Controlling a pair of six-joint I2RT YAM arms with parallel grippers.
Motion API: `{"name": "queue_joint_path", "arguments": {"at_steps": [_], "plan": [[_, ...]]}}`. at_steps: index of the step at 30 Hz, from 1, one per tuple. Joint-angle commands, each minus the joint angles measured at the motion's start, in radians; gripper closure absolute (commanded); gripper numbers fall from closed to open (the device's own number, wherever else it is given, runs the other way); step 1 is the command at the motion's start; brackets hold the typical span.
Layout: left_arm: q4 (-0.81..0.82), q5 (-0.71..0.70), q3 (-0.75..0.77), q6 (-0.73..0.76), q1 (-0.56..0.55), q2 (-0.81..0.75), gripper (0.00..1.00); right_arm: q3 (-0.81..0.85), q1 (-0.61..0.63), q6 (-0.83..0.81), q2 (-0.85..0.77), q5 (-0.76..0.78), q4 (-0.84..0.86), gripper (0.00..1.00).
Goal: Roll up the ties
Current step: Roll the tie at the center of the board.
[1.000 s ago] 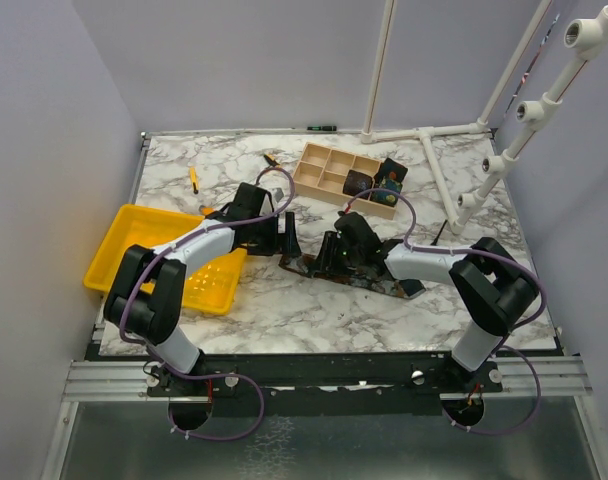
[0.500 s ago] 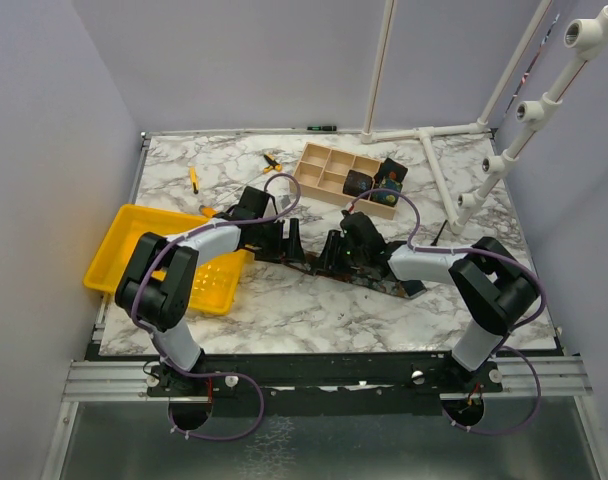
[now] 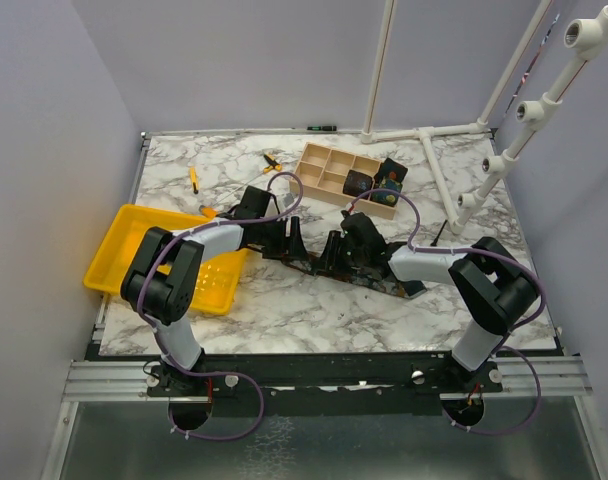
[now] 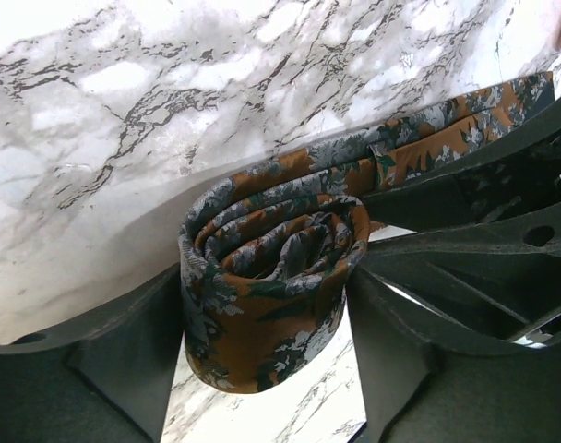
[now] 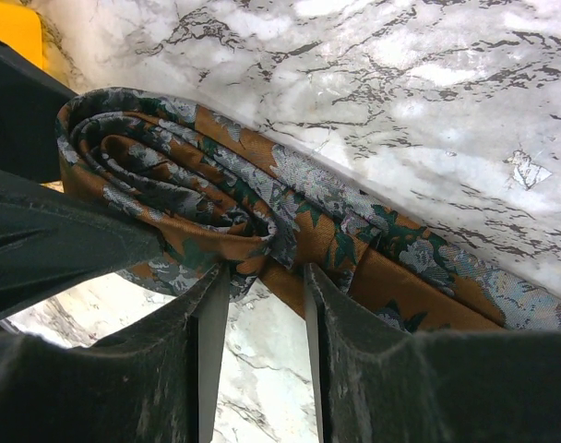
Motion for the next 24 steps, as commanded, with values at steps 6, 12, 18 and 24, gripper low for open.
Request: {"name": "queue_joint_path", "arguments": {"at_steps": [6,12,18,24], "plan": [[0.1,0.098,-0.074,0.001,0.001,-0.026,0.52,-0.002,-0.01,-0.026,0.04,-0.014,-0.021,0.61],[0.11,0.097,-0.099,-0.017,0.001,-0.068,0.9,0.002,-0.01,-0.024,0.031,-0.015,-0.026,0.62],[0.091,0.002,-0.143,-0.099,-0.01,-0.138,1.0,-0.015,-0.01,-0.021,-0.046,0.02,-0.069,0.54],[-0.039,-0.227,-0.132,-0.177,-0.068,-0.19,1.0,-0.115,-0.01,-0.056,-0.225,0.092,-0.132,0.51]]}}
